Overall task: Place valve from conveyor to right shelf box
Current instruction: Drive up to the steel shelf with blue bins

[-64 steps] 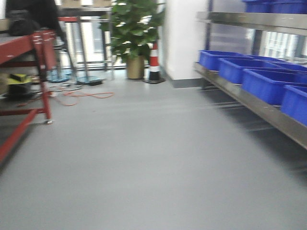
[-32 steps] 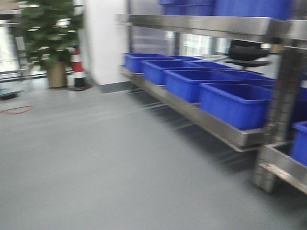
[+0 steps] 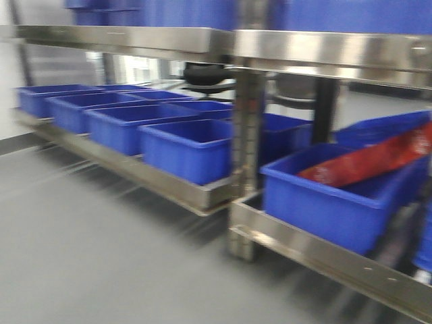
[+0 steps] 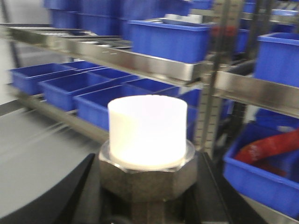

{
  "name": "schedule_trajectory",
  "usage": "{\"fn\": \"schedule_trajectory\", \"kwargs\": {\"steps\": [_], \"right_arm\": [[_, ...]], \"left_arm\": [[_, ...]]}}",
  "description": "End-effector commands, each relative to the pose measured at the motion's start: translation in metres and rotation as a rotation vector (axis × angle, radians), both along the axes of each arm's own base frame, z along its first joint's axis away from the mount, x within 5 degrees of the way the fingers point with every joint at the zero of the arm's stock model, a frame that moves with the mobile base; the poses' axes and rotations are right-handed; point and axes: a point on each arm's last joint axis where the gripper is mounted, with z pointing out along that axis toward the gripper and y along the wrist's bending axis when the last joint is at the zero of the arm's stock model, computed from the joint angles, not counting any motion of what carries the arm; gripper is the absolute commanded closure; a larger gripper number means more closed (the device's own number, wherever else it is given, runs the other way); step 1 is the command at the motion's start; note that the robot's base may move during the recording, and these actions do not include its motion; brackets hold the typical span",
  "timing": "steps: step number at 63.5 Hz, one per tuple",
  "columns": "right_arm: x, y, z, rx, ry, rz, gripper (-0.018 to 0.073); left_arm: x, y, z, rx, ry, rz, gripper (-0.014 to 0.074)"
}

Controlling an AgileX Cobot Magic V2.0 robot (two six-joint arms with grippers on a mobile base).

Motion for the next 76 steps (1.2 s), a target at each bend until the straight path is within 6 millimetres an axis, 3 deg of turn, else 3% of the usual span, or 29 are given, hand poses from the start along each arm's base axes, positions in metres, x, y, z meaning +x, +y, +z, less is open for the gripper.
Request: {"fn": "schedule_trajectory", "kwargs": {"steps": [1, 76], "right_arm": [[-0.0019, -0.0016, 0.0129, 0.0, -0.1, -0.016, 0.0712], [-0.0019, -0.0016, 0.0129, 0.0, -0.1, -0.016, 0.0712]], "left_arm": [[-0.0017, -0.0008, 0.0071, -0.008, -0.065, -0.007, 0.0708], [-0.0017, -0.0008, 0.0071, -0.008, -0.065, -0.007, 0.0708]]}}
